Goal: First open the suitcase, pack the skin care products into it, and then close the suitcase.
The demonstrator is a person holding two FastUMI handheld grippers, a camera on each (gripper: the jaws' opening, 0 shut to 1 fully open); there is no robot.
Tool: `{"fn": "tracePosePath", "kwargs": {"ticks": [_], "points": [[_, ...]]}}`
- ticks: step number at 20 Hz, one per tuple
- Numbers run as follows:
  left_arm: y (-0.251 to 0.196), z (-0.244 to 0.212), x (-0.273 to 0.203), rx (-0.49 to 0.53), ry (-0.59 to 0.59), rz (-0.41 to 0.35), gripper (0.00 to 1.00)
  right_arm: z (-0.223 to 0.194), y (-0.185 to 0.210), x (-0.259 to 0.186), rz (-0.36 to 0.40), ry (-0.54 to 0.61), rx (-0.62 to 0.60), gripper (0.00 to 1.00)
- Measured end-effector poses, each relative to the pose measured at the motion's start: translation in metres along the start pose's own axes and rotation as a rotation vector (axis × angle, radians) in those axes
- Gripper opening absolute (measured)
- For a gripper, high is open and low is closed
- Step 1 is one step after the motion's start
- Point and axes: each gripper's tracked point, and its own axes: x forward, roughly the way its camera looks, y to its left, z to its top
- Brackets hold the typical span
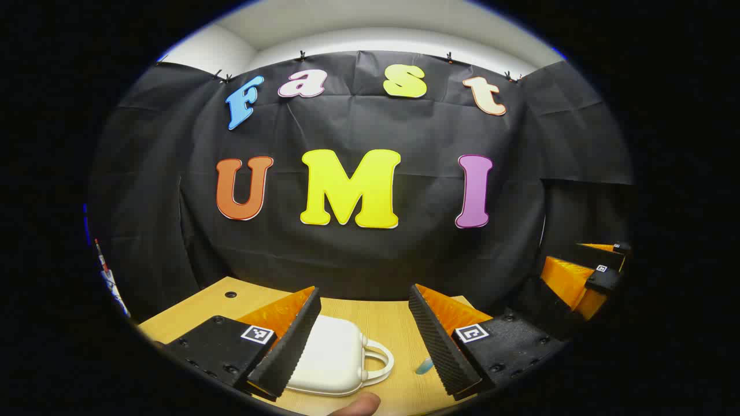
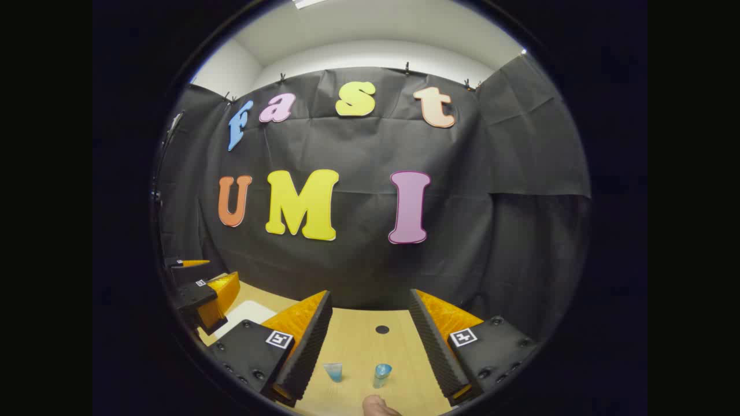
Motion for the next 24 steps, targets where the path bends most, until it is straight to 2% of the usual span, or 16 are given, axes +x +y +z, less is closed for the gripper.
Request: {"fn": "tracePosePath", "kwargs": {"ticks": [6, 15, 20, 24], "points": [[-0.012, 0.003, -0.003, 0.019, -0.008, -0.023, 0.98, 0.004, -0.014, -0.003, -0.029, -0.013, 0.015, 0.80], [-0.016, -0.002, -0.007, 0.036, -0.011, -0.027, 0.98, 0.000, -0.018, -0.008, -0.027, -0.006, -0.011, 0.80], [-0.008, -0.035, 0.007, 0.196, -0.044, 0.005, 0.98, 0.004, -0.049, -0.010, -0.090, -0.047, -0.076, 0.80], [-0.006, -0.103, 0.023, 0.399, 0.018, 0.020, 0.99, 0.007, -0.081, -0.025, -0.135, -0.046, -0.066, 0.80]]}}
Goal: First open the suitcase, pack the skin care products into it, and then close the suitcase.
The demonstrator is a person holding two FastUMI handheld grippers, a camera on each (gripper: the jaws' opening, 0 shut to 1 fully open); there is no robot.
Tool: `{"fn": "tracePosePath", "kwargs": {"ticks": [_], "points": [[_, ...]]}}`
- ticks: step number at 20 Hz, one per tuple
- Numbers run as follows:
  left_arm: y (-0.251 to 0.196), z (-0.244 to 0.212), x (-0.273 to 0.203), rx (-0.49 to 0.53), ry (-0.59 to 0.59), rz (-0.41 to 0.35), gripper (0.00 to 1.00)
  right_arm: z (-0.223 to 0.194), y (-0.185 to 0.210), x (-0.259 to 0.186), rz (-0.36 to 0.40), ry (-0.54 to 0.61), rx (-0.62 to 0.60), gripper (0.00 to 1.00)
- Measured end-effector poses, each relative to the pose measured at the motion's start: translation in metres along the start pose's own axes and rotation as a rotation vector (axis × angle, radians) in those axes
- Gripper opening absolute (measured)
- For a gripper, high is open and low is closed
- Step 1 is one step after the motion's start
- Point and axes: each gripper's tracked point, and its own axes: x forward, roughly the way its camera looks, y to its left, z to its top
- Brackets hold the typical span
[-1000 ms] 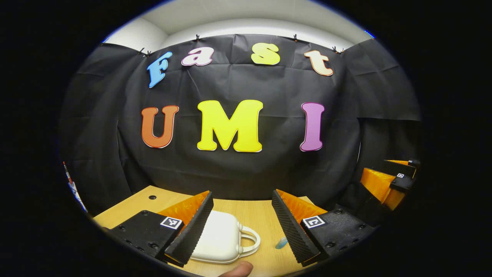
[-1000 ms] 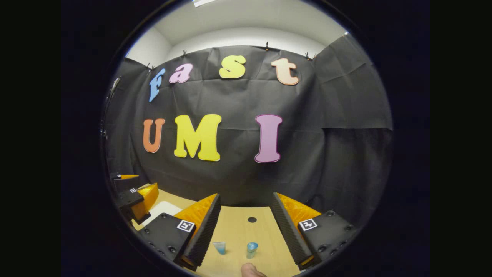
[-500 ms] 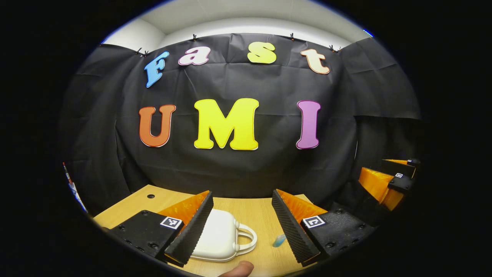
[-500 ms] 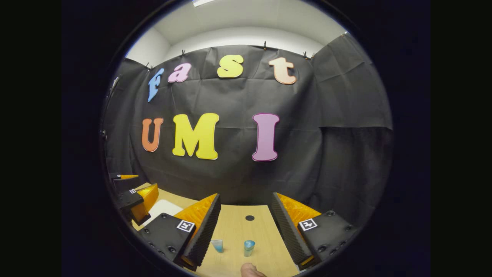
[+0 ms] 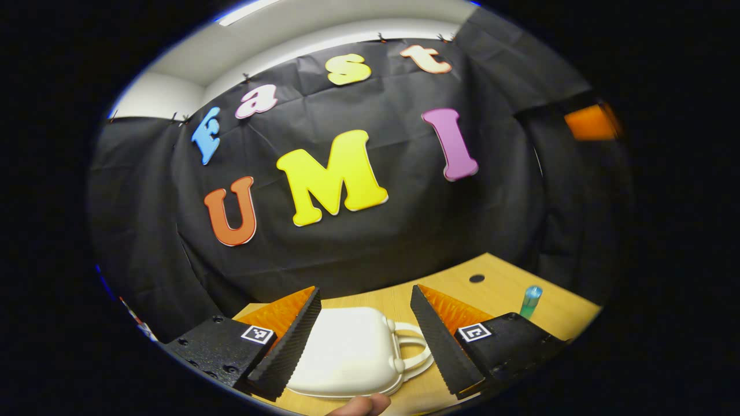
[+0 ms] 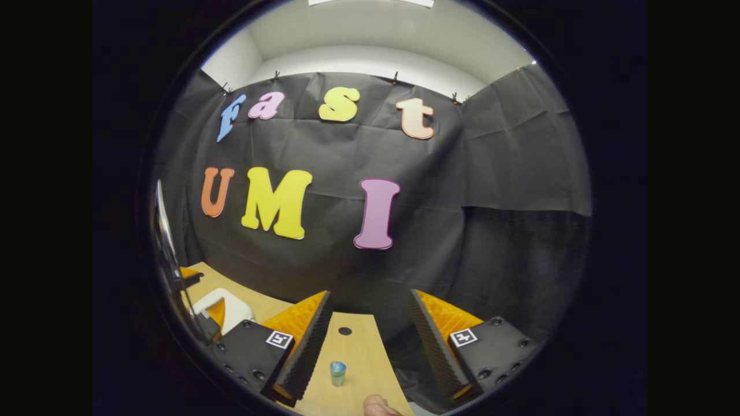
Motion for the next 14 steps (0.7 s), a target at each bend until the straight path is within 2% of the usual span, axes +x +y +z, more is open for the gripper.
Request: {"fn": "tracePosePath", "kwargs": {"ticks": [2, 4, 8, 11, 14], "points": [[-0.021, -0.032, 0.005, 0.083, 0.030, -0.026, 0.99, 0.001, -0.011, -0.007, -0.002, -0.018, 0.033, 0.80], [-0.038, -0.059, 0.008, 0.193, 0.061, -0.042, 1.00, -0.008, -0.024, -0.008, -0.025, -0.024, 0.008, 0.79], [-0.073, -0.103, 0.018, 0.383, 0.102, -0.092, 0.98, -0.031, -0.039, -0.009, -0.018, 0.025, 0.003, 0.80], [-0.088, -0.112, 0.031, 0.558, 0.091, -0.081, 0.98, -0.047, -0.053, -0.006, -0.015, 0.054, 0.042, 0.80], [-0.086, -0.143, 0.045, 0.679, 0.180, -0.072, 0.98, -0.069, -0.065, 0.003, -0.015, 0.102, 0.028, 0.80]]}}
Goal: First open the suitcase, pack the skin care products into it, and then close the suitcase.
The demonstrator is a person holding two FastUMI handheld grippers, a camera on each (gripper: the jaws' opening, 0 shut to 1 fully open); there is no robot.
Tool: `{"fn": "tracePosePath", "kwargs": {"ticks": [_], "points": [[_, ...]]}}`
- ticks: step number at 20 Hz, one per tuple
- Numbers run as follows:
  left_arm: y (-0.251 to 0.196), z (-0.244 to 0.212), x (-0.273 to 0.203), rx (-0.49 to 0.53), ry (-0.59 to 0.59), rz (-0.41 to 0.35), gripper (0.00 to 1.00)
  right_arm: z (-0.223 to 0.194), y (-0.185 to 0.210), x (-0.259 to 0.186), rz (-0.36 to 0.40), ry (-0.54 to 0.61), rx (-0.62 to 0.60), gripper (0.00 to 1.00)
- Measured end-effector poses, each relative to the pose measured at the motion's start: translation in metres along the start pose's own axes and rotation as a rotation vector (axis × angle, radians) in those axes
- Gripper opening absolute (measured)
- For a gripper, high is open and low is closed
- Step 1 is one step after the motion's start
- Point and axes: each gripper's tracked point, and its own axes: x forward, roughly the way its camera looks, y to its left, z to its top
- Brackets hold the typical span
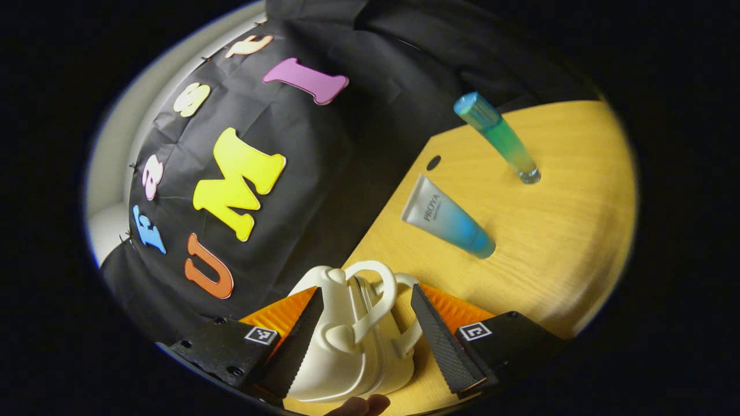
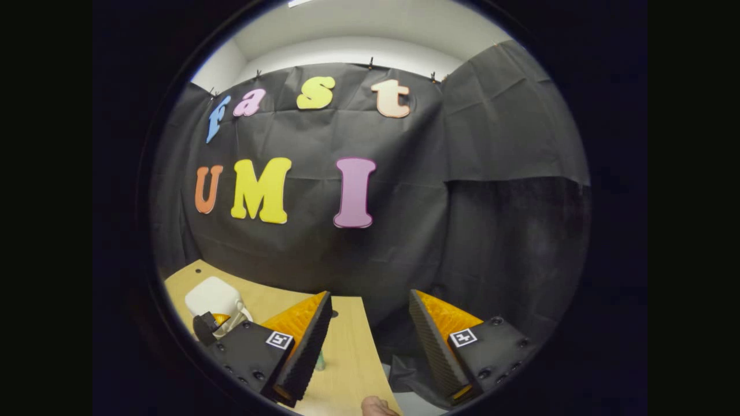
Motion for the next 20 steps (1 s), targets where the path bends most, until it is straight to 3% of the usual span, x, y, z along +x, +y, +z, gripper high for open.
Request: {"fn": "tracePosePath", "kwargs": {"ticks": [5, 7, 9, 12, 14, 18, 20], "points": [[0.013, -0.012, 0.023, 0.192, 0.080, 0.046, 0.96, -0.012, -0.012, 0.006, 0.010, 0.008, -0.032, 0.80], [0.009, -0.014, 0.025, 0.210, 0.082, 0.039, 0.91, -0.018, -0.011, 0.011, 0.023, 0.026, -0.027, 0.80], [0.015, -0.009, 0.025, 0.255, 0.079, 0.067, 0.82, -0.021, -0.008, 0.016, 0.032, 0.035, -0.023, 0.80], [0.010, -0.014, 0.030, 0.265, 0.101, 0.031, 0.55, -0.025, 0.000, 0.020, 0.046, 0.051, -0.015, 0.80], [0.007, -0.017, 0.030, 0.265, 0.122, 0.002, 0.43, -0.026, 0.005, 0.020, 0.044, 0.056, -0.021, 0.78], [0.008, -0.013, 0.026, 0.229, 0.121, -0.022, 0.21, -0.020, 0.019, 0.015, 0.040, 0.049, -0.033, 0.80], [0.010, -0.011, 0.024, 0.226, 0.116, -0.044, 0.14, -0.018, 0.028, 0.012, 0.038, 0.052, -0.044, 0.80]]}}
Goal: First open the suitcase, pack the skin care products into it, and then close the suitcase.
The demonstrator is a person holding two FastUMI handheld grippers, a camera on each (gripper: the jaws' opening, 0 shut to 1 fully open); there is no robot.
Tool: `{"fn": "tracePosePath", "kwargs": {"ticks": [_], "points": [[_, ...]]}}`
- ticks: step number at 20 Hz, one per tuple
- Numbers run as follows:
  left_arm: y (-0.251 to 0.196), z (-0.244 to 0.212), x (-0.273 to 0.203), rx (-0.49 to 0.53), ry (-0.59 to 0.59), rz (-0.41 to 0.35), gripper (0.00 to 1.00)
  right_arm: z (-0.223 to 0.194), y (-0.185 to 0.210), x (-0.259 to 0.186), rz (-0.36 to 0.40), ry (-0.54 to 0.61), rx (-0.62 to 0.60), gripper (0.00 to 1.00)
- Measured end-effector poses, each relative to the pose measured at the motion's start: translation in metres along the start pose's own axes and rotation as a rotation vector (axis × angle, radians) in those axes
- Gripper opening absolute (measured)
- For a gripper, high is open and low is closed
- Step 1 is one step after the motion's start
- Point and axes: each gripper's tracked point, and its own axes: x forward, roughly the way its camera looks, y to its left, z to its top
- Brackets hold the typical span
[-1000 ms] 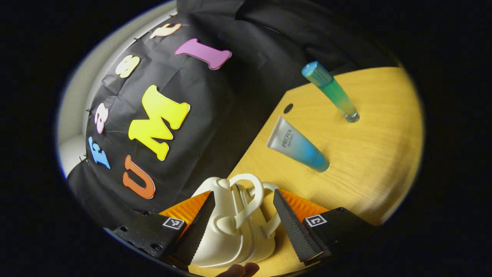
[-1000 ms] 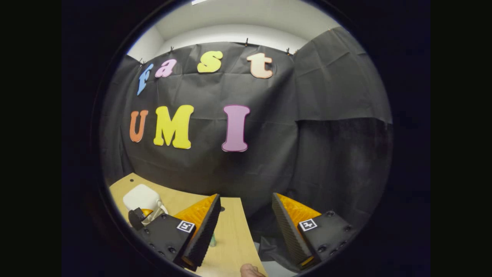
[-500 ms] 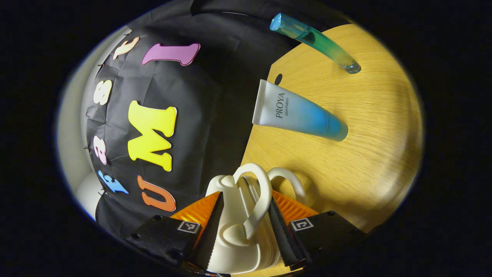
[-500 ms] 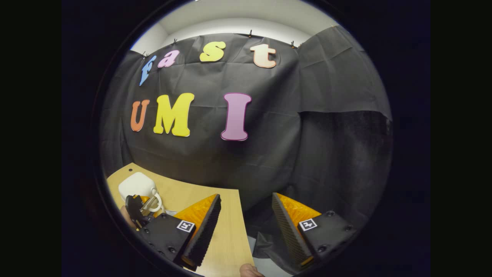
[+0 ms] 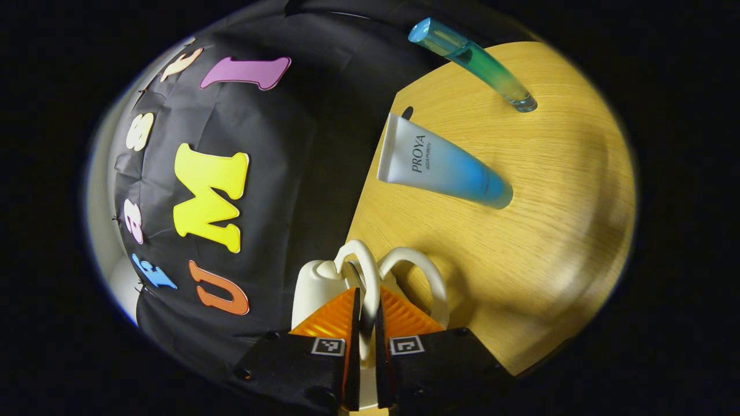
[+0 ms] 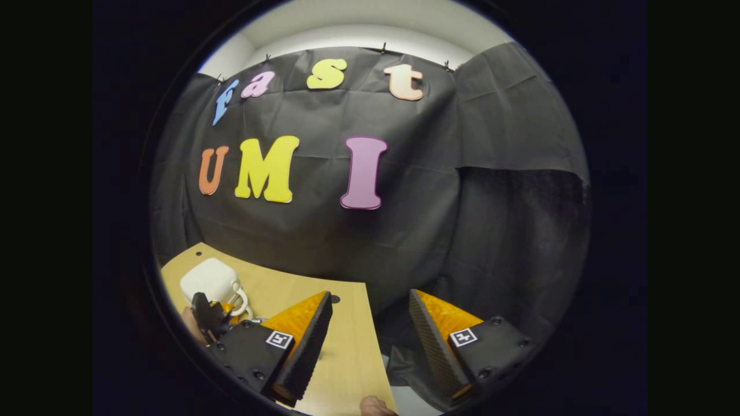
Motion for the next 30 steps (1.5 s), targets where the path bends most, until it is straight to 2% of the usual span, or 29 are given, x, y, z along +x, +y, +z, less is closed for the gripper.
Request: {"fn": "tracePosePath", "kwargs": {"ticks": [2, 4, 5, 6, 15, 21, 24, 28, 30], "points": [[0.005, -0.001, -0.002, -0.058, -0.017, -0.029, 0.07, 0.006, 0.010, -0.003, -0.005, -0.005, -0.009, 0.80], [0.022, -0.001, -0.010, -0.116, -0.026, -0.020, 0.05, 0.015, 0.019, -0.005, -0.020, -0.020, -0.021, 0.80], [0.031, -0.001, -0.012, -0.145, -0.032, -0.024, 0.00, 0.019, 0.023, -0.006, -0.029, -0.024, -0.023, 0.80], [0.039, -0.003, -0.014, -0.181, -0.037, -0.036, 0.03, 0.021, 0.031, -0.006, -0.032, -0.025, -0.024, 0.80], [0.146, -0.033, -0.039, -0.505, -0.126, -0.112, 0.03, 0.046, 0.099, -0.012, -0.045, -0.030, -0.063, 0.80], [0.233, -0.105, -0.030, -0.664, -0.157, -0.104, 0.03, 0.058, 0.147, -0.009, -0.039, -0.027, -0.078, 0.78], [0.255, -0.157, -0.021, -0.760, -0.133, -0.063, 0.03, 0.054, 0.168, -0.008, -0.042, -0.003, -0.082, 0.80], [0.274, -0.238, 0.009, -0.799, -0.082, -0.018, 0.03, 0.051, 0.190, -0.013, -0.065, 0.011, -0.109, 0.80], [0.270, -0.286, 0.028, -0.793, -0.010, -0.008, 0.03, 0.049, 0.197, -0.015, -0.078, 0.022, -0.108, 0.80]]}}
